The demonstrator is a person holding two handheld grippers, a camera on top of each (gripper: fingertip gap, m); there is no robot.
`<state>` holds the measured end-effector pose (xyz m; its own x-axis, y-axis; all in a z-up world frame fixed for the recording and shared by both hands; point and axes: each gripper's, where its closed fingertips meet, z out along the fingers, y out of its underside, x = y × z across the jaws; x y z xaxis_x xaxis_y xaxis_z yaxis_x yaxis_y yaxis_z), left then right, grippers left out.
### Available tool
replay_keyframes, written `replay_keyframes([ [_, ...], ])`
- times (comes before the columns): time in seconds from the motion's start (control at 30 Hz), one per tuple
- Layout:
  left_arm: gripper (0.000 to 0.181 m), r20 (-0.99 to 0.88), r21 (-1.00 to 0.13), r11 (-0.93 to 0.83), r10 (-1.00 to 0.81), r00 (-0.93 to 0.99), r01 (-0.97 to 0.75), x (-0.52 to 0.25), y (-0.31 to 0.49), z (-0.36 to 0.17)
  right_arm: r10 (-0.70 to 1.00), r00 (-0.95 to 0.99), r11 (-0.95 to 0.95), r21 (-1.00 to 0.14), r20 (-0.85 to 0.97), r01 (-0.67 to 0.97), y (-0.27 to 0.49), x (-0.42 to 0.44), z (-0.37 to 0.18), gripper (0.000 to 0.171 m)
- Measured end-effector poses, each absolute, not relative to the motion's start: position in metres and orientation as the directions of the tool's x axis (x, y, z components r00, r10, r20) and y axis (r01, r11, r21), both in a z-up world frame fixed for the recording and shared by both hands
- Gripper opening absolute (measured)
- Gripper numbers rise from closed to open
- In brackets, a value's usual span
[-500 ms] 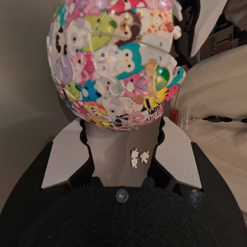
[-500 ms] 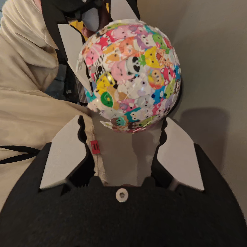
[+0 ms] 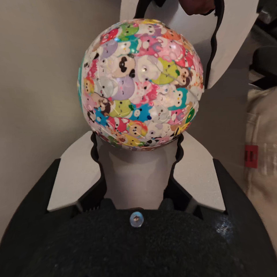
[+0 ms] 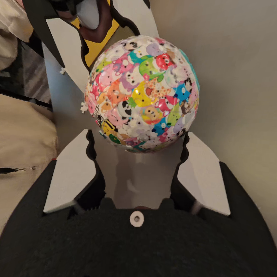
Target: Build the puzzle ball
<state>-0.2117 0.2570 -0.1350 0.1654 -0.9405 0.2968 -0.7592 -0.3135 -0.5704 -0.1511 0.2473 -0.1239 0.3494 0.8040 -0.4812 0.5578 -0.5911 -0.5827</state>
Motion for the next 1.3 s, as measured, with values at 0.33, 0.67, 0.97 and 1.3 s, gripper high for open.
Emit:
replay_keyframes([
  [0.33,0.104,0.184,-0.587,-0.259,-0.965,0.185,-0.767,-0.212,0.251,-0.145,0.916,0.332,-0.394,-0.675,-0.227,0.624,0.25,-0.148,-0.123,0.11],
  [0.67,0.102,0.158,-0.596,-0.259,-0.966,0.205,-0.76,-0.211,0.246,-0.144,0.952,0.303,-0.198,-0.672,0.042,0.713,0.25,-0.148,-0.125,0.118],
  [0.97,0.103,0.173,-0.569,-0.28,-0.96,0.22,-0.773,-0.212,0.25,-0.149,0.946,0.323,-0.253,-0.68,-0.025,0.688,0.253,-0.142,-0.131,0.114],
  [1.3,0.102,0.141,-0.562,-0.284,-0.958,0.248,-0.777,-0.222,0.245,-0.135,0.908,0.419,-0.31,-0.703,-0.02,0.64,0.235,-0.105,-0.13,0.099],
])
